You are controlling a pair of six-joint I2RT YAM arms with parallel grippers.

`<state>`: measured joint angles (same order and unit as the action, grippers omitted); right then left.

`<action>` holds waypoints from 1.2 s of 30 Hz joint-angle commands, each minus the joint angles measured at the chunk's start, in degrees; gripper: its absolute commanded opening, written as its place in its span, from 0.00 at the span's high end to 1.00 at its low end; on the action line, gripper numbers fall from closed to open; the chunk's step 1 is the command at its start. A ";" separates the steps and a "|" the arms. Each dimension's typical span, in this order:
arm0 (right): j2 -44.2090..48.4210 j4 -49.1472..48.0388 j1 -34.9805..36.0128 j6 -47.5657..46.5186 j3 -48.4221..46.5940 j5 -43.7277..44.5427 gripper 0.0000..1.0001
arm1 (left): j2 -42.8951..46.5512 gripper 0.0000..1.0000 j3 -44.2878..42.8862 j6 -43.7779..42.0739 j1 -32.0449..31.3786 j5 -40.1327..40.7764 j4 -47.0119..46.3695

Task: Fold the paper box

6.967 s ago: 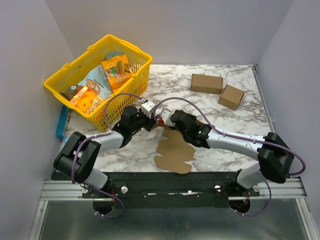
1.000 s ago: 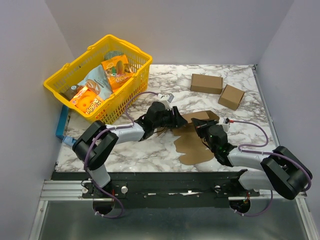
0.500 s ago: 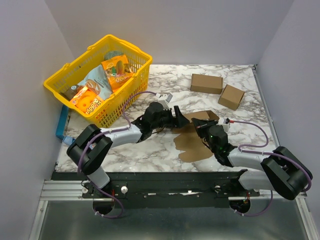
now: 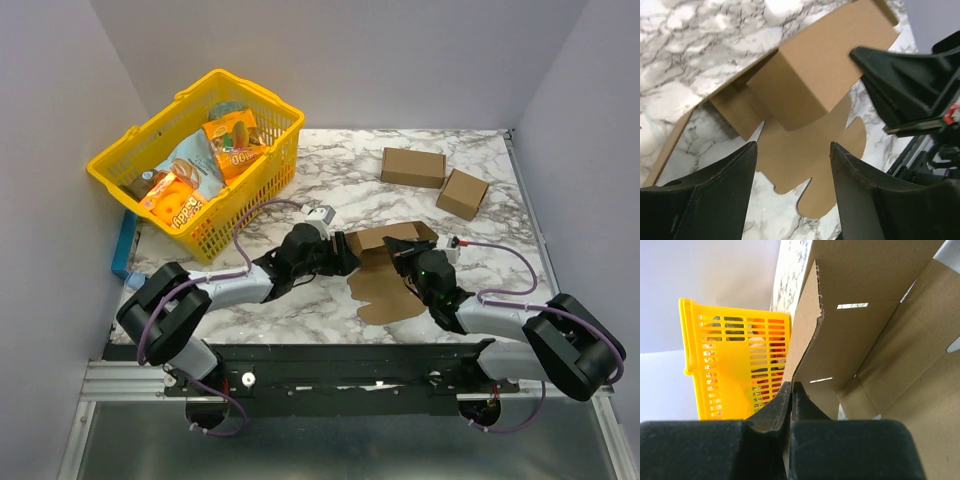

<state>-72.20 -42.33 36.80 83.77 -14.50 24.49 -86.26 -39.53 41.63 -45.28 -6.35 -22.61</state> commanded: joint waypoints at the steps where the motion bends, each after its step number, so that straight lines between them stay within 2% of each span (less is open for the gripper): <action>1: 0.48 4.00 0.38 -2.47 0.53 1.00 0.92 | -2.86 0.35 1.91 1.17 -0.60 2.48 -2.17; 9: 1.36 4.36 0.38 -2.82 0.88 1.53 0.92 | -7.51 0.42 1.56 1.97 -0.52 2.22 -4.45; 16: 1.54 4.80 0.47 -3.08 0.79 1.79 0.92 | -13.05 0.49 -2.21 -0.14 -0.51 0.11 -5.34; 22: 0.49 4.53 0.38 -3.00 0.61 1.17 0.92 | -16.04 0.50 -4.67 -0.84 -0.52 -0.33 -5.25; 26: 0.13 4.36 0.38 -3.08 0.44 1.09 0.92 | -16.92 0.55 -5.91 -2.51 -0.52 0.02 -4.81; 36: -1.80 3.92 0.38 -3.44 -0.35 -0.14 0.95 | -17.01 0.59 -9.07 -8.66 -1.13 -2.00 -5.16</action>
<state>-71.83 -40.97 36.80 82.67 -14.72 24.58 -102.89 -46.37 37.10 -45.78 -6.55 -26.00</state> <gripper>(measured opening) 0.067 0.424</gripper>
